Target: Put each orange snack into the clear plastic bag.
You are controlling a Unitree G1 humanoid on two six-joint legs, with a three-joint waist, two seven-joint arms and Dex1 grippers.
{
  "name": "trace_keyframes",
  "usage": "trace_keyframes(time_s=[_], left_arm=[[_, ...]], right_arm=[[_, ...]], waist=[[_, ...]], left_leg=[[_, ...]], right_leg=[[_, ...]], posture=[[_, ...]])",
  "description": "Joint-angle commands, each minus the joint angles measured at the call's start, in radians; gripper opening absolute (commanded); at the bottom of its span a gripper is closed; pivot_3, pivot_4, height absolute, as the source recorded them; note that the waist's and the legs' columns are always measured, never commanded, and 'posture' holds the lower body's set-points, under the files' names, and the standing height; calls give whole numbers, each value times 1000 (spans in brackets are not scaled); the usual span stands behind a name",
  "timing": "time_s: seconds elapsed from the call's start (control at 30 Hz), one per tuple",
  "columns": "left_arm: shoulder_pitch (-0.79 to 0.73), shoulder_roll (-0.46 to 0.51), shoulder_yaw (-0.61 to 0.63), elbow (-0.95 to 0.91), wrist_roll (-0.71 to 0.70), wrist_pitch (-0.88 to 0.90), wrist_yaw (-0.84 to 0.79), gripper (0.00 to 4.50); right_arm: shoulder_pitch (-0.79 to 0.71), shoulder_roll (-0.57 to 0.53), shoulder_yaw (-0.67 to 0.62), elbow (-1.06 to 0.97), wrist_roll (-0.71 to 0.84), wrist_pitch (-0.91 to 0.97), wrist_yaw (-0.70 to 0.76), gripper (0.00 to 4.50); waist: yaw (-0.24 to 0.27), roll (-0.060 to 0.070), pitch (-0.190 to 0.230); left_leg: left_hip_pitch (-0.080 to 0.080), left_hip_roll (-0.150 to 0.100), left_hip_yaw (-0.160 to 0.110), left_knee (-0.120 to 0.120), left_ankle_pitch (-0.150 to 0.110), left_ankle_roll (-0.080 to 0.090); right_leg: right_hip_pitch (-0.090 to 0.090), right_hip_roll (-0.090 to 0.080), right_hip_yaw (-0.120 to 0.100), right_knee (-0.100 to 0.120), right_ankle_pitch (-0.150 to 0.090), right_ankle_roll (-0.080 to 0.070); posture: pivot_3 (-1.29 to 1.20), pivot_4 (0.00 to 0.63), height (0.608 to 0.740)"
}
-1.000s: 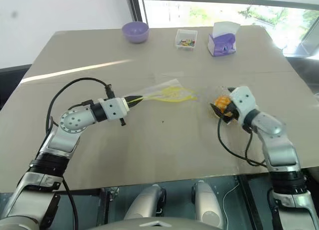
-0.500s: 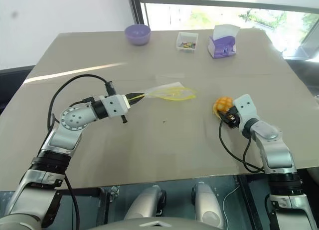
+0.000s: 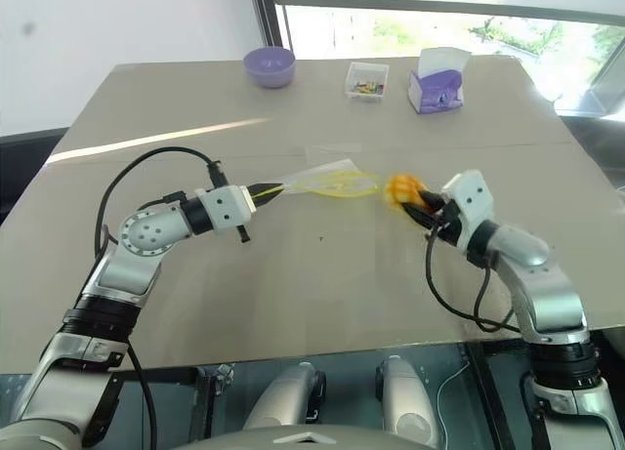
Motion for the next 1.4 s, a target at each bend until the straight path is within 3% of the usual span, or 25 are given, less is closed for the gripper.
trace_keyframes(time_s=[0.03, 0.47, 0.87, 1.17, 1.3, 1.4], left_arm=[[-17, -2, 15, -49, 0, -1, 11, 0], [43, -8, -12, -151, -27, -40, -33, 0], [54, 70, -70, -44, 58, -284, -97, 0], [5, 88, -78, 24, 93, -362, -80, 0], [-9, 91, -84, 36, 99, -383, -82, 0], [-25, 88, -87, 50, 105, -389, -81, 0]], right_arm=[[-38, -8, 43, -74, 62, 58, 32, 1143], [-190, 42, 162, 171, 47, 18, 120, 1143], [-379, 43, 270, 465, -60, -36, 275, 1143], [-408, 60, 304, 458, -182, -49, 199, 1143], [-397, 126, 248, 436, -113, 48, 155, 1143], [-382, 106, 338, 476, -270, -43, 91, 1143]], waist=[[2, 0, 0], [0, 0, 0], [1, 1, 0], [0, 1, 0], [-2, 1, 0], [1, 1, 0]], left_leg=[[0, 0, 0, 0, 0, 0], [-1, 0, 0, 0, 0, 0], [-2, 0, 0, -1, 0, 0], [-7, -1, 0, -1, 0, 0], [-9, -1, 1, -1, 0, 0], [-11, -1, 0, -1, 0, 0]], right_leg=[[0, 0, 0, 0, 0, 0], [-1, -1, 0, -1, 0, 0], [-2, -1, -1, -1, 0, 0], [-9, -2, -1, 0, 0, 0], [-11, -2, 0, 0, 0, 0], [-12, -2, 0, 0, 0, 0]], posture=[[0, 150, 740], [0, 150, 740], [0, 150, 740], [0, 150, 740], [0, 150, 740], [0, 150, 740]])
